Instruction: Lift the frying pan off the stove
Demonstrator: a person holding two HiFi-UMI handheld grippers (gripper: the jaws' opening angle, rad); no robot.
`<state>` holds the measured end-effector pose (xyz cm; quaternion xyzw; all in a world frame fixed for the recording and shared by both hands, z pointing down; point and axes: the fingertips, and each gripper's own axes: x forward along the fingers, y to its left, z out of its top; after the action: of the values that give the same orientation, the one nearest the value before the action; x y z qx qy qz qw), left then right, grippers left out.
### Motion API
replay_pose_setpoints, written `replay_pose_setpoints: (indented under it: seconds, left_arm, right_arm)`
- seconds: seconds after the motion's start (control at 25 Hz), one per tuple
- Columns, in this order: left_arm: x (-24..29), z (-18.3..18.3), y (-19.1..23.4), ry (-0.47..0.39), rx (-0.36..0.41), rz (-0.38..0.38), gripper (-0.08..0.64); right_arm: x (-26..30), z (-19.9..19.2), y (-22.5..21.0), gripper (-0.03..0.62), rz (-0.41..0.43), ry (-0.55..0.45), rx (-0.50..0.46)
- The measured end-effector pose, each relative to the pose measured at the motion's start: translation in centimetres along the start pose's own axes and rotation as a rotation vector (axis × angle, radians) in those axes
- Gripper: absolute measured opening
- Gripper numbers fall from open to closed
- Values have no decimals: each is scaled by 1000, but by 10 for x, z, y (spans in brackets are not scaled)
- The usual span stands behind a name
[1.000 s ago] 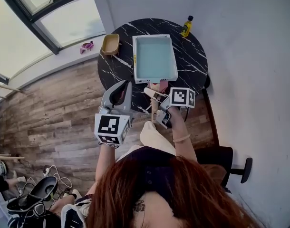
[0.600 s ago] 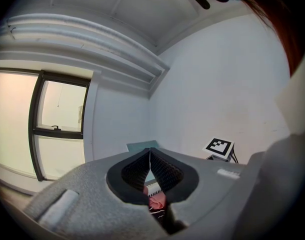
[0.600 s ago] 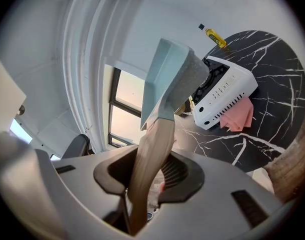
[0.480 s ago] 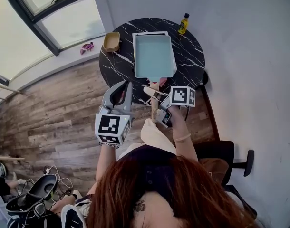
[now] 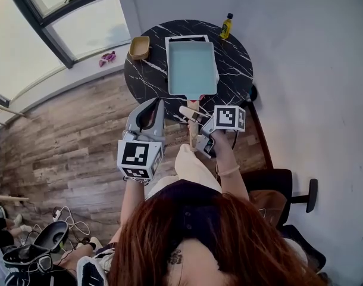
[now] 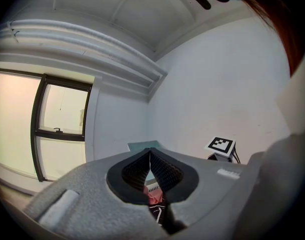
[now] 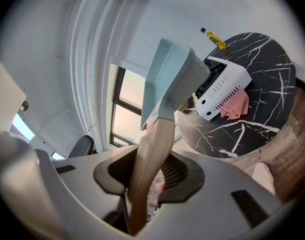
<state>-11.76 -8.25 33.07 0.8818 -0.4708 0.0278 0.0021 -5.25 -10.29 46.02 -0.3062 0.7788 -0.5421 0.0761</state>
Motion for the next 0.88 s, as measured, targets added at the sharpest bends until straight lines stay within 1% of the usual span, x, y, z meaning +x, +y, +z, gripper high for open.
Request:
replay_pose_setpoints:
  seconds: [0.44,0.6,0.88]
  left_arm:
    - [-38,-4,-10,-21,-34,-13,12]
    - [-48,-4,-15,-31,-43,-24,12]
    - [-58,-1,-18,-49,-62,-31,12]
  right_arm:
    - [-20,-26,29,138,4,-26,-34]
    - [-27,-38,39,138,19,-27,-19]
    - [-39,-51,52,140,17,-29,-40]
